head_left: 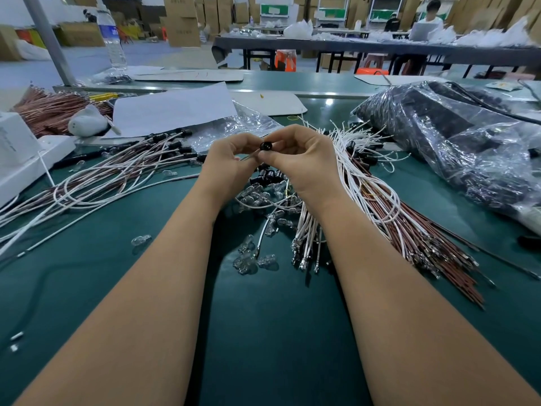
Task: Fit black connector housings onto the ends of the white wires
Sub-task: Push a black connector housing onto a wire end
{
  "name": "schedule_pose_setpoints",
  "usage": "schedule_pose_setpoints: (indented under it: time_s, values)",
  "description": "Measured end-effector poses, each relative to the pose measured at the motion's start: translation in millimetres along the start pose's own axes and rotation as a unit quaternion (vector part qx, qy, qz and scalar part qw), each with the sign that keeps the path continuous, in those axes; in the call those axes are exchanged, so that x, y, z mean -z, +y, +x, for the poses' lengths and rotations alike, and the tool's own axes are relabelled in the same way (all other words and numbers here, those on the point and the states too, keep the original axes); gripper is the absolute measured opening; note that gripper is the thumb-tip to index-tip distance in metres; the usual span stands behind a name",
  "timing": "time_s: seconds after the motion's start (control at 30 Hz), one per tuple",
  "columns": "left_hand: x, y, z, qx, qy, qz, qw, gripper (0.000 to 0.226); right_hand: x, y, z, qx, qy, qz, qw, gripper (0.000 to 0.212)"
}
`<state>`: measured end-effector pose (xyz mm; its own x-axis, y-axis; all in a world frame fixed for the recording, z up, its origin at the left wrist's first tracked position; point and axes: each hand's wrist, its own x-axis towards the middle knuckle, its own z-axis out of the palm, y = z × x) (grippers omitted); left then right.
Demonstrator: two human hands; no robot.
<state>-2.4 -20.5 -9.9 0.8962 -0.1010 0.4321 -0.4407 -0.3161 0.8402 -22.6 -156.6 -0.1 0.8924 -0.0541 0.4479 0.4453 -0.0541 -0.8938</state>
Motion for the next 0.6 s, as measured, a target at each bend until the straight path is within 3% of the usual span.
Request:
schedule_pose_setpoints:
  time_s: [0.23, 0.4, 0.6]
  values:
    - [-1.0, 0.0, 0.8, 0.003, 0.002, -0.004, 1.000, 0.014, -0.6, 1.1, 2.1, 0.010, -0.001, -0.016, 1.000, 0.027]
    - [-0.5, -4.8, 2.1, 0.006, 0.001, -0.005, 1.000, 0.004, 2.3, 6.8, 4.5, 0.008, 0.053, -0.046, 0.997, 0.016]
    - [-5.1, -4.1, 3.1, 0.045, -0.003, -0.004, 0.999, 0.009, 6.0, 13.8, 6.5, -0.045, 0.046, -0.028, 0.998, 0.014]
